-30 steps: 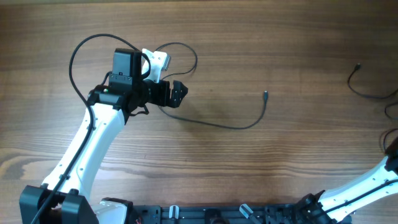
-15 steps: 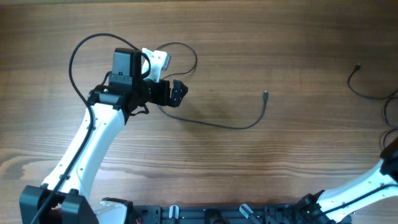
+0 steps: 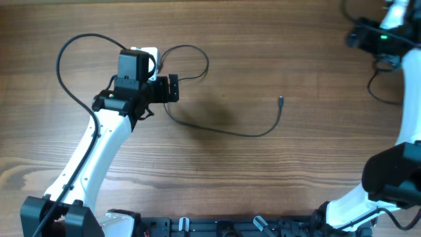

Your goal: Untangle cables

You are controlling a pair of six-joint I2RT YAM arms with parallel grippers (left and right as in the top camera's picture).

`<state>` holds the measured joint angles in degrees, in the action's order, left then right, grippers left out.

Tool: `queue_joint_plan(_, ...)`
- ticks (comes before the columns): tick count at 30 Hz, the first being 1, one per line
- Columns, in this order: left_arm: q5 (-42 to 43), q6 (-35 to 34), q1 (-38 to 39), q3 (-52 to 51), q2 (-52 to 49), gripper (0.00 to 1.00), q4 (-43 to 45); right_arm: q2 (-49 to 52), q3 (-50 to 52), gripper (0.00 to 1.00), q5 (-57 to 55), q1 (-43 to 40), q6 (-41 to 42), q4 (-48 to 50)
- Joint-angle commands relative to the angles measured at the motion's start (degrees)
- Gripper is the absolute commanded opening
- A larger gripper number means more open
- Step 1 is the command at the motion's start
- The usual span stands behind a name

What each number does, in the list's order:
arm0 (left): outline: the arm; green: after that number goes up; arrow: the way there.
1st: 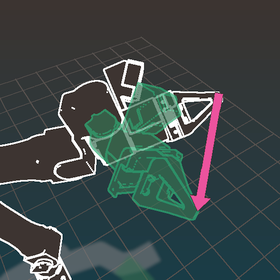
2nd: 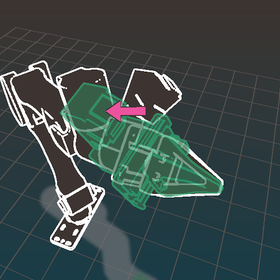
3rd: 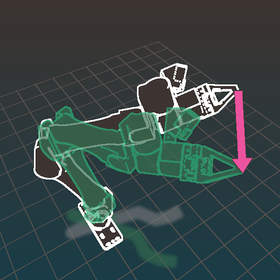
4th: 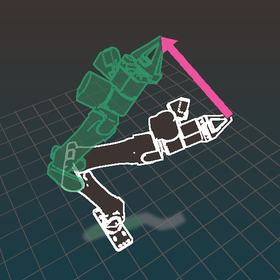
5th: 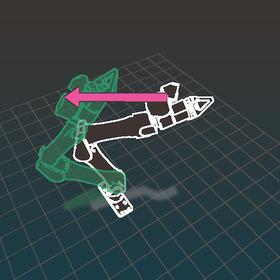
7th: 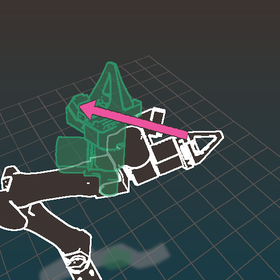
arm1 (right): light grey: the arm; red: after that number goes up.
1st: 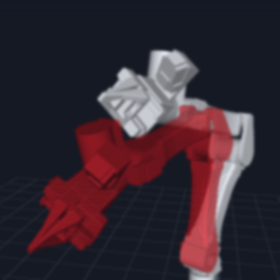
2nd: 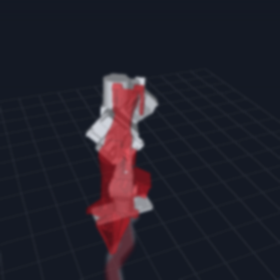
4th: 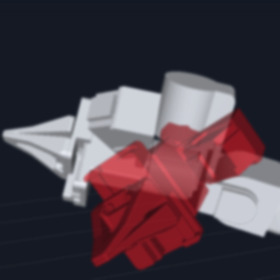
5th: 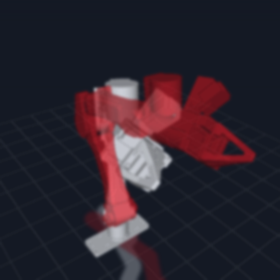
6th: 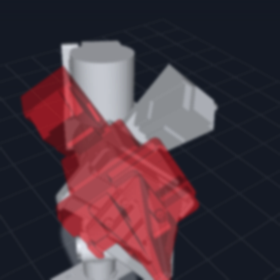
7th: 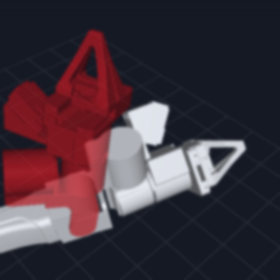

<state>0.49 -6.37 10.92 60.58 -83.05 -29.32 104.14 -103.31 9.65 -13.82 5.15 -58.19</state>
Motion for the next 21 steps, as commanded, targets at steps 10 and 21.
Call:
queue_joint_plan(10,9.64,7.45,-0.74,-0.57,-20.9,1.0,10.71,-1.51,-0.11,1.0,3.23,9.38,-6.45,-7.08)
queue_joint_plan(21,23.52,7.48,2.91,-0.59,-27.5,0.51,14.45,-1.51,-0.11,1.0,-7.26,8.81,-0.66,-5.38)
